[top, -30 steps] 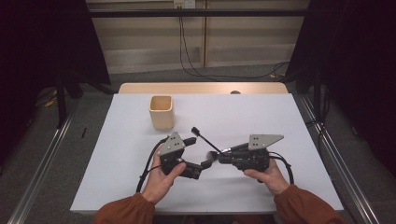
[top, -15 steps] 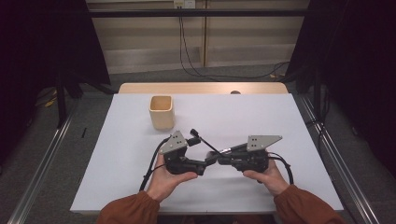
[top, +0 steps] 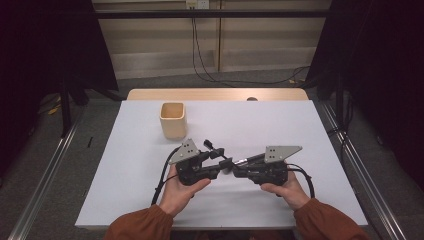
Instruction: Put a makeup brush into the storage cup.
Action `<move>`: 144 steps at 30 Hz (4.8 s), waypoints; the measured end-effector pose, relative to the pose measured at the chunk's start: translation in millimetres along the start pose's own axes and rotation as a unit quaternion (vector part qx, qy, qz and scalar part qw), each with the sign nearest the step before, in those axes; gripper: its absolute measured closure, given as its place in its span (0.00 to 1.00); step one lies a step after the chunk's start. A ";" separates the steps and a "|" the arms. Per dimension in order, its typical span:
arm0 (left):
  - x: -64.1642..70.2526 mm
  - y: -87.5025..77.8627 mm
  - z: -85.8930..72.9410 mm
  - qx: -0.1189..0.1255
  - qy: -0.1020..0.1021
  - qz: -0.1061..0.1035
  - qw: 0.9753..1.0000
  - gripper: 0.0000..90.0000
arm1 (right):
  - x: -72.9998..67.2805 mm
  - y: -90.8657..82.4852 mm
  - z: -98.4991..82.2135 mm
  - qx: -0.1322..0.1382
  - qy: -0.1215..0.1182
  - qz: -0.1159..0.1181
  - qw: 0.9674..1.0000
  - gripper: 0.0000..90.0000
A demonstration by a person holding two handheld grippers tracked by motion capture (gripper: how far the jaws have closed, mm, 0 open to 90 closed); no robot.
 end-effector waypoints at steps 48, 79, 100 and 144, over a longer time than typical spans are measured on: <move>7.6 -1.7 15.4 -0.003 -0.023 -0.037 0.999 0.95 | 1.4 1.2 2.1 0.015 0.031 -0.036 0.999 0.49; -25.0 -32.4 18.9 -0.013 -0.045 0.009 0.999 0.95 | 16.2 -29.6 2.5 0.045 0.051 -0.168 0.983 0.05; -44.6 -67.9 26.6 -0.039 -0.033 0.051 0.997 0.95 | 17.6 -65.8 -13.5 0.091 0.046 -0.269 0.958 0.01; -98.6 -109.4 69.5 -0.062 -0.018 0.137 0.989 0.95 | -2.1 -110.0 -41.3 0.113 0.032 -0.309 0.944 0.00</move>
Point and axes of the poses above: each handheld gripper's, and its own axes: y roughly forward along the jaws, z roughly out of its top, x roughly to its right, the point moved 5 cm from there along y, roughly forward along the jaws, and after that the axes turned 5 degrees about z, right-handed, at the moved point
